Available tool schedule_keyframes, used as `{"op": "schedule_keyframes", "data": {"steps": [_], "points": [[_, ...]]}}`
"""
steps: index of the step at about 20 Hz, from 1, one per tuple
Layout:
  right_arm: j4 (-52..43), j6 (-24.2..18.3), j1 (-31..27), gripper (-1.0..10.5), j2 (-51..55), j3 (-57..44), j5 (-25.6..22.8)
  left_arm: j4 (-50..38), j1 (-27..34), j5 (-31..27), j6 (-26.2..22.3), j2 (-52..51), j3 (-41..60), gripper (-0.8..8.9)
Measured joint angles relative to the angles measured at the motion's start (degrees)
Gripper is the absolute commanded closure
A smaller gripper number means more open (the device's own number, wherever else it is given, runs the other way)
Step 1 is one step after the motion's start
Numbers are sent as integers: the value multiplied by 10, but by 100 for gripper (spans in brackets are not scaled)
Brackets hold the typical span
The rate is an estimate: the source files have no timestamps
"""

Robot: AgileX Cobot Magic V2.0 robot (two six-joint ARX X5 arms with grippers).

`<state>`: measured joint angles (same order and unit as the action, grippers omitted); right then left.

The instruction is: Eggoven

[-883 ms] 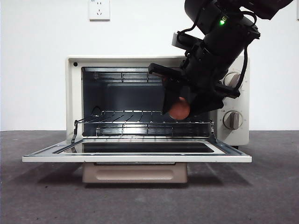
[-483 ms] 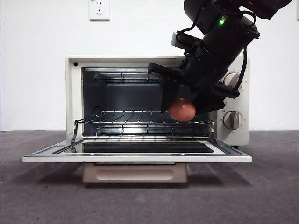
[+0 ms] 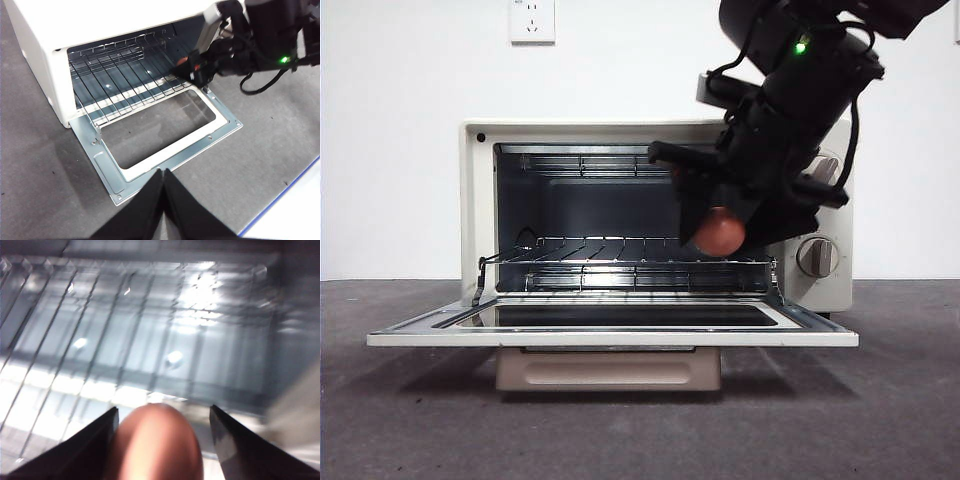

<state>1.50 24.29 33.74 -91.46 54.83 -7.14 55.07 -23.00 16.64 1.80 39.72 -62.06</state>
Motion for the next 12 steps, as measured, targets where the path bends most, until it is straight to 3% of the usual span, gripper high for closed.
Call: {"op": "schedule_keyframes", "data": {"steps": [12], "points": [[23,-5,1,614,126,0,-18,-11,0,0,0,2,0,807]]}}
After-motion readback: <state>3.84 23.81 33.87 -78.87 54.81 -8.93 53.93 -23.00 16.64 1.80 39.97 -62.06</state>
